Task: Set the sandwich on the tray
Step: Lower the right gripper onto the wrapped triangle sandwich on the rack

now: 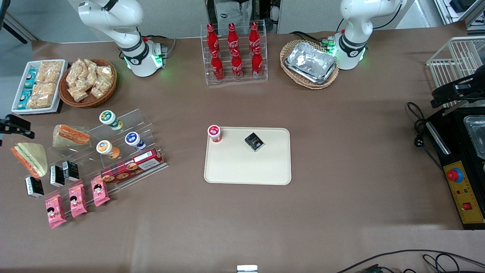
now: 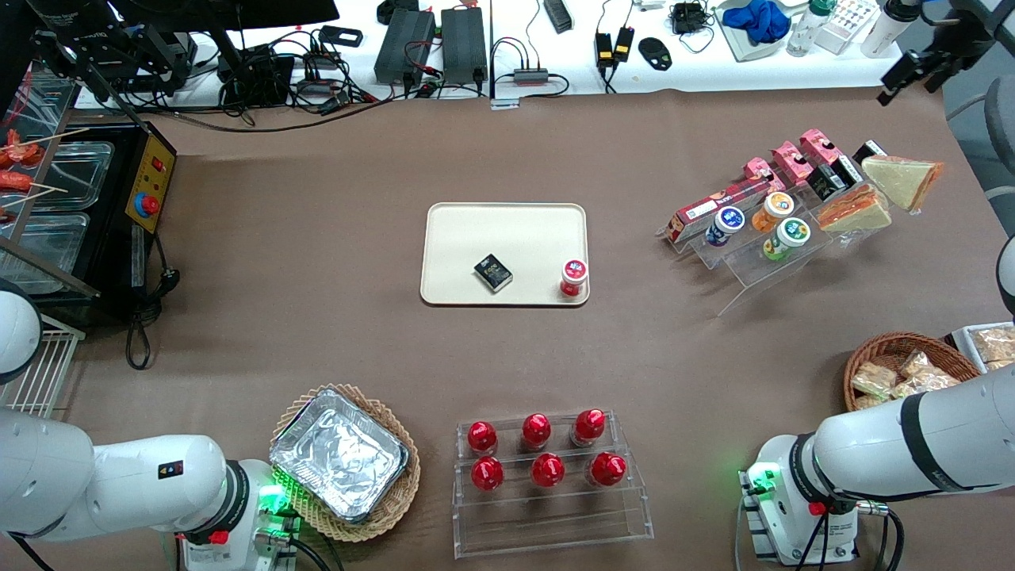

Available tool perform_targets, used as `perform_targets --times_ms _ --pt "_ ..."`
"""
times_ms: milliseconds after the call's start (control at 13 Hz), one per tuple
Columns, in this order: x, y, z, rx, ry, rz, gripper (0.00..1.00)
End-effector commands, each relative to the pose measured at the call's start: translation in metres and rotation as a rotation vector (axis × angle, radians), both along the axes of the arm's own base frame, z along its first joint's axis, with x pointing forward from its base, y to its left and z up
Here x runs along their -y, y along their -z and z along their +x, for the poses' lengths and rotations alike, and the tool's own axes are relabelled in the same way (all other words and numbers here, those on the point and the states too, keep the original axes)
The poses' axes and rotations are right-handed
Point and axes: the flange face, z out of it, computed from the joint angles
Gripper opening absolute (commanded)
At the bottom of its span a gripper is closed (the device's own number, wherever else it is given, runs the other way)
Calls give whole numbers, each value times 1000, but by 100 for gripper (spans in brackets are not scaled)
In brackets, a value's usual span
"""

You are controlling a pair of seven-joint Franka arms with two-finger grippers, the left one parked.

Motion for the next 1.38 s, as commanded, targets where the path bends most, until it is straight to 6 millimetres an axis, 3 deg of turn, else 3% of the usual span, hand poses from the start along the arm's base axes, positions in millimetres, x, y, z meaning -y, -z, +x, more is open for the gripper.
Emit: perform_targets --times_ms 0,231,385,615,1000,1308 --pt "43 9 -5 -8 -13 6 100" --pt "85 27 -15 -1 -21 55 100" --pt "101 43 -15 -13 -20 62 100" --pt "132 81 -10 -8 -73 57 100" --pt "148 144 4 -10 -84 21 100" --pt "146 170 -3 -13 -77 18 100"
